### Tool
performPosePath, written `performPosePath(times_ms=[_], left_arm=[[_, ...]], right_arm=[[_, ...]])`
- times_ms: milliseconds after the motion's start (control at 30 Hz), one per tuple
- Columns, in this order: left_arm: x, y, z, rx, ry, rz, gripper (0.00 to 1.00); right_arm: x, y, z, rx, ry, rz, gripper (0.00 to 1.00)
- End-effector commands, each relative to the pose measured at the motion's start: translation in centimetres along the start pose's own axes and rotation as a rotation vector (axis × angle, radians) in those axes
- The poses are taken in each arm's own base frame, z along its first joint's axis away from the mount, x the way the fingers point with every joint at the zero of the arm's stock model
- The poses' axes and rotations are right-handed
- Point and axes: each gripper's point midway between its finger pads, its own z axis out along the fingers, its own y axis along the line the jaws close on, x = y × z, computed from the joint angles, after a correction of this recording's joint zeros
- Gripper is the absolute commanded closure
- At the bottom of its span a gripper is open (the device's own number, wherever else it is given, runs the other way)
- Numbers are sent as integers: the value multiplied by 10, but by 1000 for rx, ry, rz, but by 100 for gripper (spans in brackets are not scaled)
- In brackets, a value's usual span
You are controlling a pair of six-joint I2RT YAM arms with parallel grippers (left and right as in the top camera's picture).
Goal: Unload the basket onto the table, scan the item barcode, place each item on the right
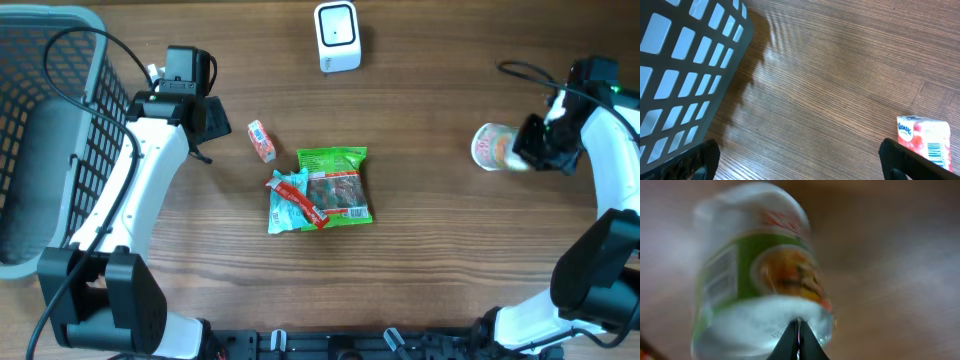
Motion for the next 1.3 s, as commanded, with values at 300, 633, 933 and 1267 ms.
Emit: performPosePath(times_ms=[300, 633, 933, 1267], left_arm=[[-2, 4, -1, -11, -9, 7, 0], [-2, 4, -1, -11, -9, 7, 0], [-2, 4, -1, -11, -9, 7, 0], [-2, 4, -1, -11, -9, 7, 0]], right_arm=[[56, -65, -31, 361, 96, 193, 96], [-7, 49, -88, -277, -267, -78, 61], [-89, 78, -62, -149, -286, -294, 0], [-102, 63, 16, -23, -164, -392, 0]])
